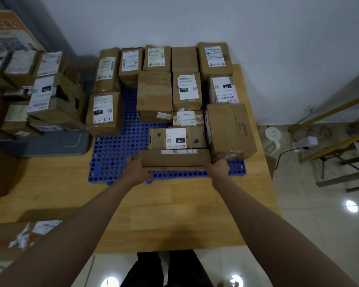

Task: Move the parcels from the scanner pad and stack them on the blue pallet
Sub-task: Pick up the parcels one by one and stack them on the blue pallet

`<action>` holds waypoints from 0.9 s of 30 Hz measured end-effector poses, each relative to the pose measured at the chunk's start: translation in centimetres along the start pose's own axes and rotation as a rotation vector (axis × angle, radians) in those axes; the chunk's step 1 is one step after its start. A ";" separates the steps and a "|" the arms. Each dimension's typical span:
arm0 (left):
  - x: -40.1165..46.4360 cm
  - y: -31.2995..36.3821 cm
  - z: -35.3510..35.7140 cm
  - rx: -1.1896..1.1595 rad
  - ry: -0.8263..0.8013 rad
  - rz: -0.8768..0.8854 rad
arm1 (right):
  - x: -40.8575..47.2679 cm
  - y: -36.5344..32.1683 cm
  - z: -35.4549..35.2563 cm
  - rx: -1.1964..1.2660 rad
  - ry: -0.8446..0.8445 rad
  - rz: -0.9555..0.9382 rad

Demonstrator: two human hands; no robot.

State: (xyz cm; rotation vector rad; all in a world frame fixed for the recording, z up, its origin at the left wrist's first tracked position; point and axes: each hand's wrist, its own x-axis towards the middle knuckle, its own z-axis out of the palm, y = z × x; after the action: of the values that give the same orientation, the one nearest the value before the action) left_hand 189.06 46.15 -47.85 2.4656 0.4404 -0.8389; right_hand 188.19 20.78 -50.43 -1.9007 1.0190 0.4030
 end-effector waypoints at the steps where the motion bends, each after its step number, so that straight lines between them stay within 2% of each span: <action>1: 0.1 -0.1 -0.1 0.000 -0.001 0.005 | -0.1 0.1 -0.1 -0.003 -0.001 -0.008; 6: -0.2 0.1 -0.4 0.066 -0.065 0.008 | -0.8 -0.2 -1.0 -0.103 -0.086 -0.051; 10: -1.1 0.3 -1.0 0.206 -0.109 0.044 | -2.2 -0.5 -1.8 -0.500 -0.218 -0.143; 13: -1.9 0.0 -1.9 0.224 -0.088 0.054 | -3.7 -1.3 -1.9 -0.785 -0.277 -0.166; 19: -3.0 -1.9 -3.1 0.197 -0.184 0.078 | -6.2 -3.3 -0.9 -0.593 -0.277 -0.173; 22: -2.9 -2.4 -2.4 0.190 -0.213 0.099 | -6.8 -2.5 -0.4 -0.620 -0.260 -0.222; 27: -2.8 -3.0 -2.0 0.184 -0.088 0.102 | -7.0 -1.6 0.2 -0.761 -0.306 -0.315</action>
State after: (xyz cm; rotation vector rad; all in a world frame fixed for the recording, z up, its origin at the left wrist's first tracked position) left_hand 186.58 49.28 -45.73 2.5806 0.2117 -0.9799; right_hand 185.26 24.71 -45.25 -2.5084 0.3561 0.9565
